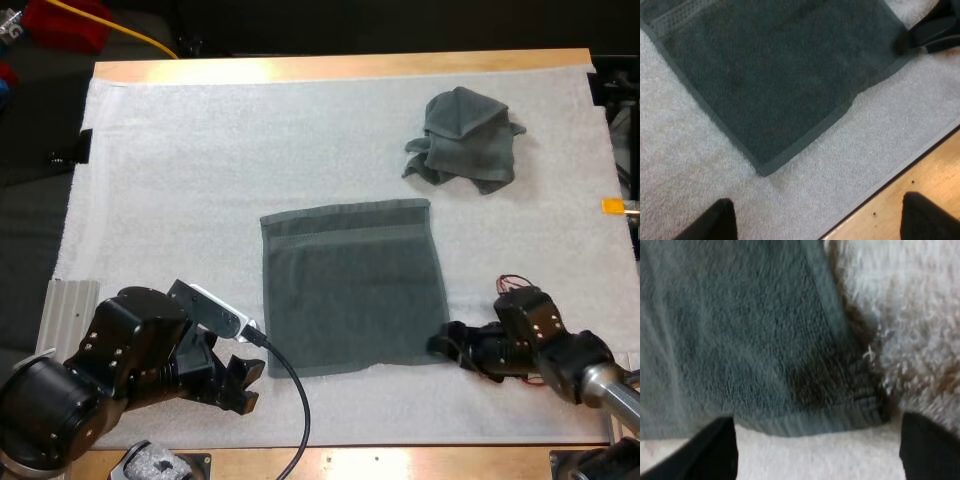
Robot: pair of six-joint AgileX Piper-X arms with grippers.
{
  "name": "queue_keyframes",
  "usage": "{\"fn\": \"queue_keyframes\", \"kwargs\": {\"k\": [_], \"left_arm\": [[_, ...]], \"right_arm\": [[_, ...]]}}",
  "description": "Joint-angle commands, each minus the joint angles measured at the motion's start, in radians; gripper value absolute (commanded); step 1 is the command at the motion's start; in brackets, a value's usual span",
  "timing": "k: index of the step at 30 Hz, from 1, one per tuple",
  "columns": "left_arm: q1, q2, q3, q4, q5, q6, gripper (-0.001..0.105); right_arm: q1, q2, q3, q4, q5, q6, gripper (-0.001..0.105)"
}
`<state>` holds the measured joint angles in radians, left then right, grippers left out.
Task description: Pick towel from pile, fold and stack
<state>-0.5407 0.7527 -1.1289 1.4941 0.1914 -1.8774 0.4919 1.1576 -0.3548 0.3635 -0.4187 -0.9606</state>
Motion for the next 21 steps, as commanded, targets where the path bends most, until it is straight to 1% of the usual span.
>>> {"fn": "queue_keyframes", "kwargs": {"k": [1, 5, 7, 10, 12, 13, 16, 18, 20, 21], "left_arm": [[-0.003, -0.005, -0.005, 0.006, 0.000, -0.010, 0.065], [-0.003, -0.005, -0.005, 0.006, 0.008, -0.010, 0.065], [-0.003, -0.005, -0.005, 0.006, 0.008, -0.010, 0.065], [-0.003, -0.005, -0.004, 0.006, 0.013, -0.010, 0.066], [-0.003, -0.005, 0.016, 0.005, 0.028, -0.014, 0.072], [-0.003, -0.005, 0.025, 0.003, 0.030, -0.020, 0.072], [-0.003, -0.005, 0.094, -0.026, 0.030, -0.072, 0.071], [-0.003, -0.005, 0.158, -0.086, 0.030, -0.122, 0.071], [-0.003, -0.005, 0.213, -0.169, 0.030, -0.172, 0.071], [-0.003, -0.005, 0.246, -0.218, 0.030, -0.203, 0.071]], "right_arm": [[-0.003, 0.017, 0.000, -0.024, -0.026, -0.002, 0.066], [-0.003, 0.062, 0.000, -0.055, -0.038, -0.002, 0.066], [-0.003, 0.069, 0.000, -0.071, -0.033, -0.001, 0.064], [-0.003, 0.070, 0.000, -0.074, -0.029, 0.001, 0.052], [-0.003, 0.070, 0.000, -0.070, -0.023, 0.001, 0.039], [-0.003, 0.070, 0.000, -0.068, -0.015, 0.004, 0.036], [-0.003, 0.070, 0.000, -0.060, 0.016, 0.008, 0.021], [-0.003, 0.070, 0.000, -0.059, 0.027, 0.008, 0.008], [-0.003, 0.070, 0.000, -0.059, 0.038, 0.005, 0.000], [-0.003, 0.070, 0.000, -0.059, 0.046, 0.001, 0.001]]}}
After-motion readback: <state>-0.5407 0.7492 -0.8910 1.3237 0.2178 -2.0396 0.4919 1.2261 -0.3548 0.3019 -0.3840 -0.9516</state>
